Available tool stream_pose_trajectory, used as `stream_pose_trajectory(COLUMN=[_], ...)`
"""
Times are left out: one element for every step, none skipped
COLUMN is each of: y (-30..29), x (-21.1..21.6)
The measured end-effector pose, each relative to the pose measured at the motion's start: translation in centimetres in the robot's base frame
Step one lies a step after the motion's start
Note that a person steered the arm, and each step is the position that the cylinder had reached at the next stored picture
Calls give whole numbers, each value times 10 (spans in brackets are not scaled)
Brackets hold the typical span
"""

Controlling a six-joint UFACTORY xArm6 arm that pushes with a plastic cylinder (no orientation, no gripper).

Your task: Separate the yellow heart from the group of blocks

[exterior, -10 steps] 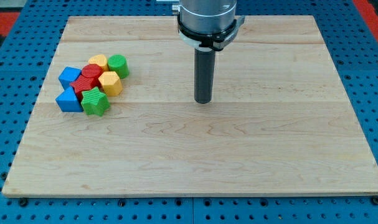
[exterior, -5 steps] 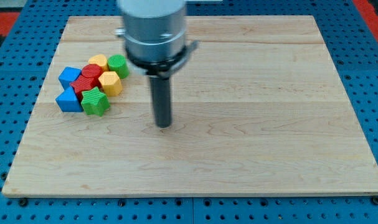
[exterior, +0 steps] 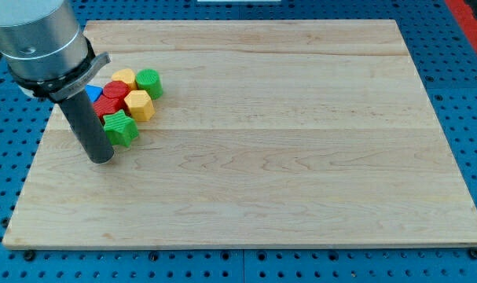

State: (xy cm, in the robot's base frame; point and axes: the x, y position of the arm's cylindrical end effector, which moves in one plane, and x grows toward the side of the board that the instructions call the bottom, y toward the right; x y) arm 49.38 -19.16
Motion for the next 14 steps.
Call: stream_pose_trajectory(y=[-10, -52, -79, -79, -75, -70, -70, -70, -69, -68, -53, -29, -24, -14], x=[-8, -22, -23, -23, -52, -59, -70, -96, -101, -102, -114, -125, -131, -134])
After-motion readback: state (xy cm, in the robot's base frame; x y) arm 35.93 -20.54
